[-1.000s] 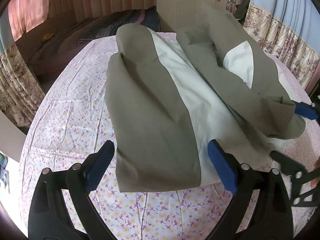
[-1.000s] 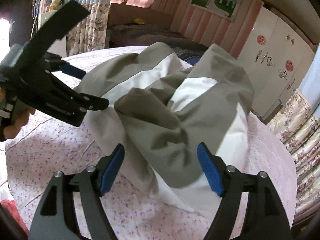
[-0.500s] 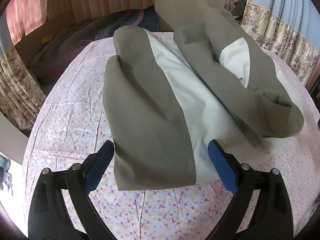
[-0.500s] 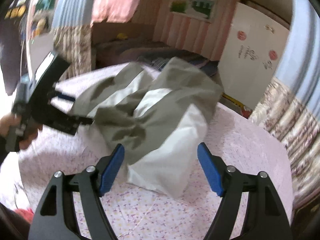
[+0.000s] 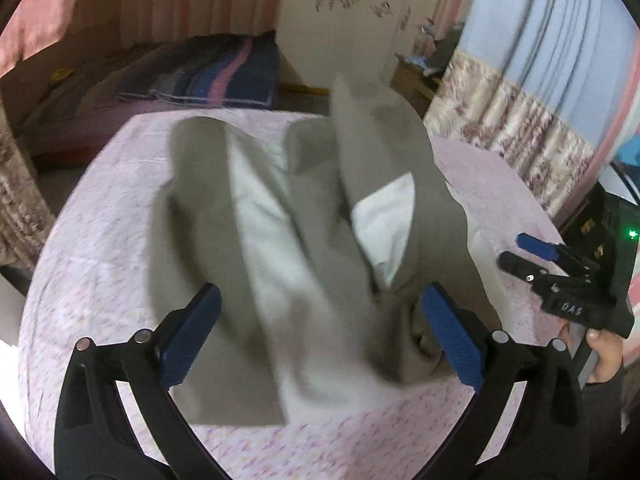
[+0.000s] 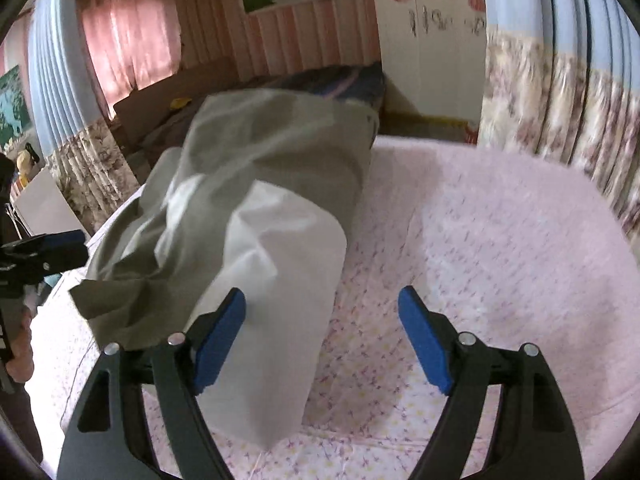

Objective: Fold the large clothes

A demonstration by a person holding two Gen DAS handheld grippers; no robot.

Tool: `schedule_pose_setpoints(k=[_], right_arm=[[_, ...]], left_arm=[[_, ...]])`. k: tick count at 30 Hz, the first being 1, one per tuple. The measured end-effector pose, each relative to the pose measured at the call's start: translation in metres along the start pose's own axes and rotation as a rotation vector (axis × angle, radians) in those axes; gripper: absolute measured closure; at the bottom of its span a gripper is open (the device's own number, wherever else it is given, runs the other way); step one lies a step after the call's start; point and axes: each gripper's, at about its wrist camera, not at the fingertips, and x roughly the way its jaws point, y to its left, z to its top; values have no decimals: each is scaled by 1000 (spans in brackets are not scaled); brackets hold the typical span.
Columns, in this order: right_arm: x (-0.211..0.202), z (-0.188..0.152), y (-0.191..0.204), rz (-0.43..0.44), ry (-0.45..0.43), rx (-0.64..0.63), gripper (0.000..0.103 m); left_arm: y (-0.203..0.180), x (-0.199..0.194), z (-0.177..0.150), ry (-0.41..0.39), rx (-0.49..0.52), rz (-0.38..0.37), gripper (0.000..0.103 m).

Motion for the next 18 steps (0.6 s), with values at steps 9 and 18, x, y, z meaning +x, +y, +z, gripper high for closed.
schedule_pose_setpoints(k=[9, 18], right_arm=[[5, -5, -13, 72, 9, 53, 38], [11, -8, -7, 115, -6, 83, 38]], left_arm=[[-45, 49, -11, 116, 70, -86, 11], [-33, 54, -14, 109, 40, -94, 80]])
